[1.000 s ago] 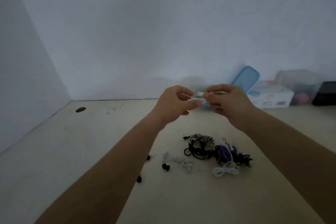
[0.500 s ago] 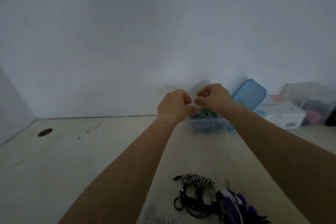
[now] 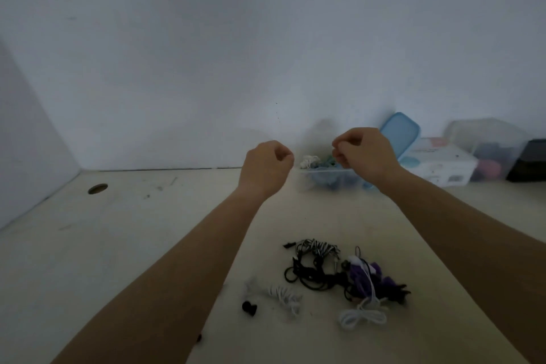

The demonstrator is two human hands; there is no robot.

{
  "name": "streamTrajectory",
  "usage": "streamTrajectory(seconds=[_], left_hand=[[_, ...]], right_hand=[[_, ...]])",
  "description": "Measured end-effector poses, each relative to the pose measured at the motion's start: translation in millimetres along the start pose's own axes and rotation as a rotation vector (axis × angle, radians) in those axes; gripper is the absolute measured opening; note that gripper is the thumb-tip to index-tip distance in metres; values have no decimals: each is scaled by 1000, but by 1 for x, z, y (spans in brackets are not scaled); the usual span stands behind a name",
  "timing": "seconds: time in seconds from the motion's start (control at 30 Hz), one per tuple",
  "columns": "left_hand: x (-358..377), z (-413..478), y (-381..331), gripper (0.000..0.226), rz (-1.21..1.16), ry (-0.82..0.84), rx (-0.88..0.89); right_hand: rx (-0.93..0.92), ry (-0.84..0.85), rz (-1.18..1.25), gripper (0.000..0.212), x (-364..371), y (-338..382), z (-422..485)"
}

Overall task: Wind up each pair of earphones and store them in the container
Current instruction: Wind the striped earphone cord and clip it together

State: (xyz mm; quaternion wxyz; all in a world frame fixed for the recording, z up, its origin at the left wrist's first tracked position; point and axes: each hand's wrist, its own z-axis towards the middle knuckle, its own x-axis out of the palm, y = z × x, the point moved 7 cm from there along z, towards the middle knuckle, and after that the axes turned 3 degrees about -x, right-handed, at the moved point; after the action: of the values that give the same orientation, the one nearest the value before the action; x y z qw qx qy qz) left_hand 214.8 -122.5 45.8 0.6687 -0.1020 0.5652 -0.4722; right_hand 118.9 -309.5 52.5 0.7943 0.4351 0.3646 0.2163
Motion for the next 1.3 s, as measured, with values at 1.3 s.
streamTrajectory(seconds=[1.3], left_hand=[[-24,-148,3,19,-1103,308,-387]], right_hand=[[150,467,402,22,28,39,-137]])
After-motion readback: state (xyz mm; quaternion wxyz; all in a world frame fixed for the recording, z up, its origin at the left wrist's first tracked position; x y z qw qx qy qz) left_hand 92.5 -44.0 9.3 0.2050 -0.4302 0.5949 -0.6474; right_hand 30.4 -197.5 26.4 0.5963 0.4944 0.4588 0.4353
